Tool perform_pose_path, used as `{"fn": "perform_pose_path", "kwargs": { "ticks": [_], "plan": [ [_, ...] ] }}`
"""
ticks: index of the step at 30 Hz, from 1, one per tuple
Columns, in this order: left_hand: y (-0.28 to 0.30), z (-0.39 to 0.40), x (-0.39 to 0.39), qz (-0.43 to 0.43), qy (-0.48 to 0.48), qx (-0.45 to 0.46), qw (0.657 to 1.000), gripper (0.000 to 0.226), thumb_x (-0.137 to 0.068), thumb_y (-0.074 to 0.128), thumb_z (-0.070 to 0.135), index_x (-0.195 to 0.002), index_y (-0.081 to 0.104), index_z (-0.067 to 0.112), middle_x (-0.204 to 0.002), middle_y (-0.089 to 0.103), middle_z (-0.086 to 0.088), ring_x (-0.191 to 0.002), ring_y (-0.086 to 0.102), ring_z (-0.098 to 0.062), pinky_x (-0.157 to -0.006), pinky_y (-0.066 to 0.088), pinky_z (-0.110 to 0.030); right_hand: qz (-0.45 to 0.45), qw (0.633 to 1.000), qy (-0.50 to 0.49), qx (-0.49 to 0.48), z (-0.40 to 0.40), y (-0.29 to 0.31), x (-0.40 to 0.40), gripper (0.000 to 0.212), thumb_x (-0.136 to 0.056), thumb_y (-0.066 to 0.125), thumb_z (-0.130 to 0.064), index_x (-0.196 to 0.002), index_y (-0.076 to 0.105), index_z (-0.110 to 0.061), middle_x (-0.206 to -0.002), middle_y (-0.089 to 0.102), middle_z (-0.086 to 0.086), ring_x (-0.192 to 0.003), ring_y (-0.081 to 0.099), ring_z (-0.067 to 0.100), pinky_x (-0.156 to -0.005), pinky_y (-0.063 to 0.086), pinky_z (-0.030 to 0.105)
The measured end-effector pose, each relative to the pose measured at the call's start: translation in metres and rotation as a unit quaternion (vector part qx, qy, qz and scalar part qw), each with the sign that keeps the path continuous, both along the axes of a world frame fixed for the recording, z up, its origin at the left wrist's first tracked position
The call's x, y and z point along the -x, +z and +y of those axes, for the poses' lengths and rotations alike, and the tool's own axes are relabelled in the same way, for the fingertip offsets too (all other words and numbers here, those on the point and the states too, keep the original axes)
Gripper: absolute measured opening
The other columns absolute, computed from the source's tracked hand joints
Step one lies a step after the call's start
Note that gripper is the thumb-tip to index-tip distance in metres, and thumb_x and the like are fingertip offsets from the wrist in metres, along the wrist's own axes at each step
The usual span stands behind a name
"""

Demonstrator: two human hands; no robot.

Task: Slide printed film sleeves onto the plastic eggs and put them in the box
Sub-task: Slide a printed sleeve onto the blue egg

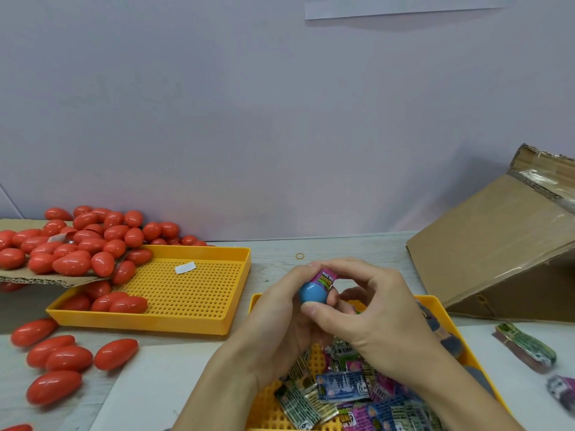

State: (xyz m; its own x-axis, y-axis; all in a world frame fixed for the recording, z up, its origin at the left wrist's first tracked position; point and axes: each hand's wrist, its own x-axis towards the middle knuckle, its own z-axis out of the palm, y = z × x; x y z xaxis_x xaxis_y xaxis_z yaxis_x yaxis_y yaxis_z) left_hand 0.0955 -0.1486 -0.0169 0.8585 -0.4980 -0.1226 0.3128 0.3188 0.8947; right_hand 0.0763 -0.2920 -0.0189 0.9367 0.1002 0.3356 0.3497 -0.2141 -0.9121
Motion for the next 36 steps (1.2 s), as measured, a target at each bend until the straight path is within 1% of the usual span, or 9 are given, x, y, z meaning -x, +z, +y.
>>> {"fn": "perform_pose_path", "kwargs": {
  "ticks": [3,6,9,16,21,26,29,32,36],
  "plan": [
    [-0.001,0.0,-0.002,-0.008,-0.026,0.025,0.999,0.037,-0.094,0.05,0.042,-0.083,0.062,0.009,-0.072,0.062,-0.008,-0.075,0.059,-0.022,-0.075,0.042,-0.036,0.001,1.0,-0.013,-0.018,0.003,-0.001,0.002,0.044,-0.064,0.091,-0.03,-0.103,0.071,-0.04,-0.092,0.07,0.002,-0.075,0.063,0.028,-0.07,0.06,0.034],
    [-0.003,-0.003,-0.004,-0.016,0.001,0.003,1.0,0.048,-0.095,0.048,0.046,-0.079,0.072,0.008,-0.078,0.065,-0.014,-0.074,0.061,-0.025,-0.064,0.047,-0.033,-0.048,0.998,-0.031,0.0,0.004,-0.002,0.001,0.037,-0.067,0.089,-0.026,-0.098,0.073,-0.037,-0.091,0.072,-0.01,-0.075,0.067,0.007,-0.066,0.055,0.017],
    [-0.005,-0.009,-0.004,-0.09,0.073,-0.076,0.99,0.044,-0.093,0.056,0.052,-0.097,0.074,0.012,-0.081,0.069,-0.016,-0.064,0.065,-0.024,-0.049,0.051,-0.031,-0.111,0.983,-0.114,0.095,0.0,-0.004,-0.002,0.027,-0.072,0.083,-0.031,-0.096,0.072,-0.035,-0.089,0.069,-0.018,-0.092,0.064,-0.001,-0.07,0.047,0.01],
    [-0.009,-0.01,-0.004,-0.217,0.115,-0.154,0.957,0.018,-0.098,0.059,0.026,-0.102,0.073,0.015,-0.074,0.067,-0.006,-0.071,0.065,-0.019,-0.069,0.058,-0.04,-0.146,0.951,-0.153,0.224,-0.004,-0.005,-0.004,0.033,-0.076,0.06,-0.05,-0.104,0.07,-0.036,-0.094,0.063,-0.021,-0.092,0.06,0.001,-0.073,0.052,0.027],
    [-0.01,-0.007,-0.004,-0.204,0.088,-0.156,0.962,0.024,-0.094,0.059,0.036,-0.099,0.074,0.018,-0.077,0.069,-0.004,-0.076,0.065,-0.015,-0.078,0.056,-0.038,-0.151,0.94,-0.17,0.253,-0.005,-0.005,-0.003,0.03,-0.073,0.059,-0.052,-0.095,0.07,-0.035,-0.087,0.059,-0.018,-0.085,0.058,0.004,-0.064,0.05,0.029],
    [-0.01,-0.008,-0.003,-0.197,0.1,-0.169,0.96,0.024,-0.092,0.066,0.039,-0.105,0.071,0.02,-0.082,0.072,-0.005,-0.076,0.069,-0.014,-0.072,0.058,-0.031,-0.141,0.944,-0.159,0.251,-0.005,-0.006,-0.005,0.036,-0.071,0.058,-0.053,-0.098,0.071,-0.033,-0.089,0.059,-0.018,-0.087,0.058,0.004,-0.068,0.05,0.029],
    [-0.009,-0.012,-0.003,-0.225,0.185,-0.227,0.929,0.035,-0.082,0.079,0.035,-0.111,0.061,0.025,-0.091,0.071,-0.003,-0.067,0.07,-0.015,-0.057,0.055,-0.025,-0.143,0.929,-0.191,0.281,-0.008,-0.009,-0.007,0.036,-0.071,0.064,-0.049,-0.1,0.071,-0.029,-0.09,0.058,-0.017,-0.088,0.055,0.004,-0.069,0.049,0.026],
    [-0.01,-0.014,-0.004,-0.292,0.233,-0.29,0.881,0.024,-0.081,0.081,0.03,-0.099,0.068,0.021,-0.085,0.072,0.001,-0.07,0.07,-0.014,-0.063,0.059,-0.035,-0.15,0.91,-0.206,0.326,-0.007,-0.01,-0.007,0.034,-0.073,0.066,-0.048,-0.1,0.069,-0.028,-0.089,0.057,-0.019,-0.087,0.051,0.003,-0.066,0.04,0.013],
    [-0.011,-0.011,-0.006,-0.263,0.203,-0.202,0.921,0.013,-0.095,0.064,0.022,-0.096,0.076,0.018,-0.083,0.076,-0.002,-0.081,0.073,-0.015,-0.071,0.06,-0.031,-0.165,0.922,-0.195,0.292,-0.007,-0.009,-0.007,0.04,-0.076,0.06,-0.054,-0.108,0.064,-0.031,-0.098,0.057,-0.021,-0.095,0.053,0.001,-0.073,0.044,0.014]
  ]
}}
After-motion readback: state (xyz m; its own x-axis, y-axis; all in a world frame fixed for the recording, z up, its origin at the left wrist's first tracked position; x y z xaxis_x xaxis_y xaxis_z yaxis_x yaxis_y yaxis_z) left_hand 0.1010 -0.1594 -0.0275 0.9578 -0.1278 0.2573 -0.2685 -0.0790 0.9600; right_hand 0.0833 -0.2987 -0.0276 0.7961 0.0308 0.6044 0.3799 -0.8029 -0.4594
